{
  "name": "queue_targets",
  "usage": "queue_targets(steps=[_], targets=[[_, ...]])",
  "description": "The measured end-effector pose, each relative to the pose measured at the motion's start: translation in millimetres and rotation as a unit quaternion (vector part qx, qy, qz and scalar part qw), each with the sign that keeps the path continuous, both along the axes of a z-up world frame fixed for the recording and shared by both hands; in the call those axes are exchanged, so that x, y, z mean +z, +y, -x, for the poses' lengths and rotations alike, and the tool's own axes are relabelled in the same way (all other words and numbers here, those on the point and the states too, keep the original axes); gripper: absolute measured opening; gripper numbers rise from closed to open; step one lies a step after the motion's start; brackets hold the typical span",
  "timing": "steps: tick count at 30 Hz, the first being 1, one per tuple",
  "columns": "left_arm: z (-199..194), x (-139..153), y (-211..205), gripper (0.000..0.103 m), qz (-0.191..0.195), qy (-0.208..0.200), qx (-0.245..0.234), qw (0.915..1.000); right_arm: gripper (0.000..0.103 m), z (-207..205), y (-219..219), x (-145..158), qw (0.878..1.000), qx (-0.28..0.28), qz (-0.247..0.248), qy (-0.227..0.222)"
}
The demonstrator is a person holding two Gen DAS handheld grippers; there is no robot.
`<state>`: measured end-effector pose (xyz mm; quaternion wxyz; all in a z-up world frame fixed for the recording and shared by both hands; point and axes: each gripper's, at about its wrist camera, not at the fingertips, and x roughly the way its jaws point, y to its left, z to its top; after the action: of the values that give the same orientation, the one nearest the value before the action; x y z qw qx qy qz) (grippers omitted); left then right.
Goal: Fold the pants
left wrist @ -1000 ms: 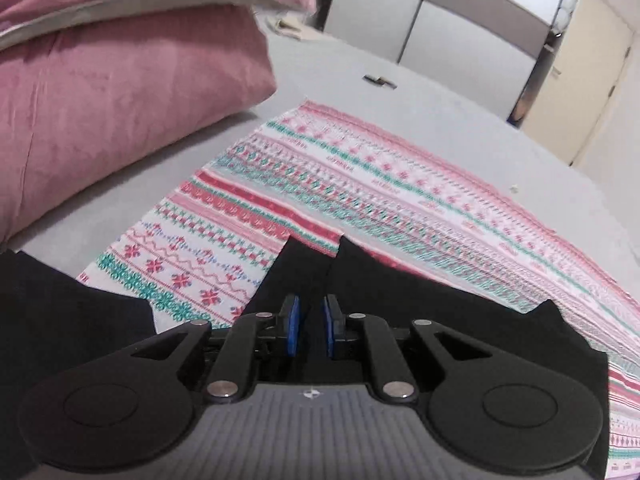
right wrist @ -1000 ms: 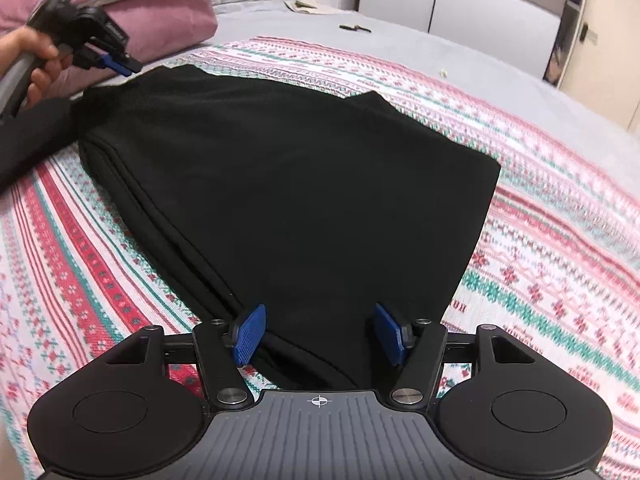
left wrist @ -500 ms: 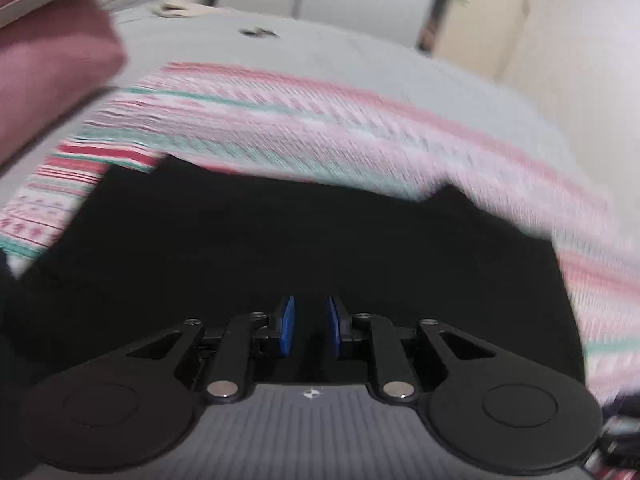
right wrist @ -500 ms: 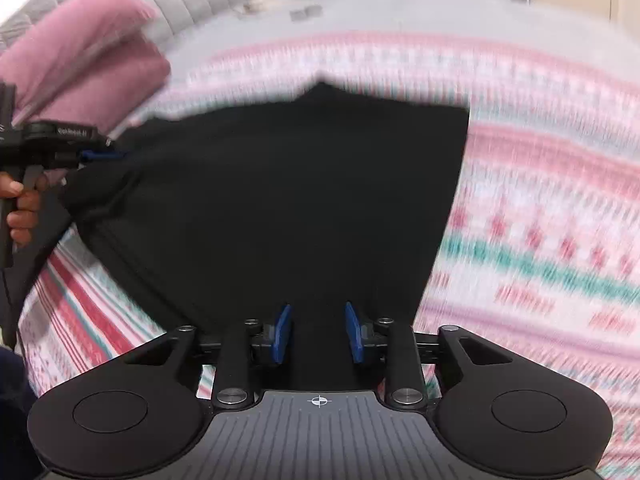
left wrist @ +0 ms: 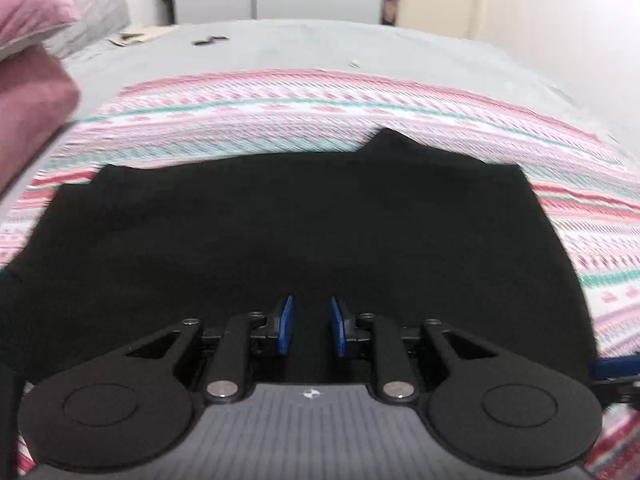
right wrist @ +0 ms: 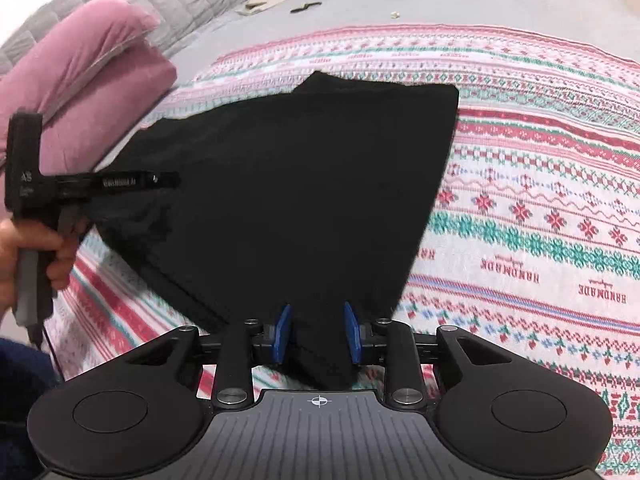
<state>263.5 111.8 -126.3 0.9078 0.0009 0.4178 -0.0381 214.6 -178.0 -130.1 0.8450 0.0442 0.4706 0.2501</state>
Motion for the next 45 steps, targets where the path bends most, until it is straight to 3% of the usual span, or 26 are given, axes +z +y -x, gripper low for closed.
queue_targets(steps=[2, 7, 12, 17, 21, 25, 29, 32, 34, 35, 37, 39, 41, 45], targets=[[4, -5, -14, 0.051, 0.001, 0.007, -0.016, 0.9998, 0.024, 5, 4, -6, 1.000, 0.010, 0.019, -0.007], [8, -11, -40, 0.051, -0.047, 0.001, -0.042, 0.9980, 0.024, 18, 7, -3, 0.999, 0.024, 0.043, -0.014], [12, -8, -45, 0.051, -0.027, -0.001, -0.031, 0.9992, 0.025, 18, 5, 0, 0.998, 0.037, 0.046, -0.019], [23, -3, -64, 0.051, -0.004, -0.006, -0.056, 0.9984, 0.025, 2, -14, 21, 0.999, 0.004, -0.003, -0.048], [18, -10, -68, 0.051, -0.002, 0.015, -0.055, 0.9984, 0.027, -28, -16, 17, 0.999, -0.029, -0.003, -0.043], [15, -14, -65, 0.052, 0.012, 0.025, -0.045, 0.9986, 0.029, -69, -3, 10, 0.999, -0.018, -0.019, -0.041], [15, -15, -63, 0.052, 0.019, 0.027, -0.046, 0.9984, 0.026, -119, 1, -9, 0.999, -0.020, -0.031, -0.004], [13, -15, -61, 0.052, 0.025, 0.031, -0.047, 0.9981, 0.025, -163, 2, -9, 0.998, -0.051, -0.010, -0.032], [12, -14, -58, 0.052, 0.032, 0.035, -0.047, 0.9978, 0.017, -191, 0, -11, 0.995, -0.083, 0.029, -0.054], [11, -14, -56, 0.052, 0.038, 0.037, -0.046, 0.9975, 0.007, -201, -4, -13, 0.994, -0.094, 0.024, -0.050], [10, -14, -53, 0.052, 0.044, 0.041, -0.047, 0.9970, 0.007, -211, -10, -9, 0.989, -0.136, 0.014, -0.049], [7, -12, -49, 0.052, 0.047, 0.047, -0.050, 0.9965, 0.025, -208, -6, -2, 0.981, -0.172, 0.069, -0.056], [6, -10, -45, 0.052, 0.058, 0.053, -0.042, 0.9961, 0.025, -193, -9, 7, 0.980, -0.175, 0.071, -0.054], [3, -10, -40, 0.052, 0.070, 0.057, -0.030, 0.9954, 0.025, -132, -22, 20, 0.988, -0.155, 0.024, 0.010]])
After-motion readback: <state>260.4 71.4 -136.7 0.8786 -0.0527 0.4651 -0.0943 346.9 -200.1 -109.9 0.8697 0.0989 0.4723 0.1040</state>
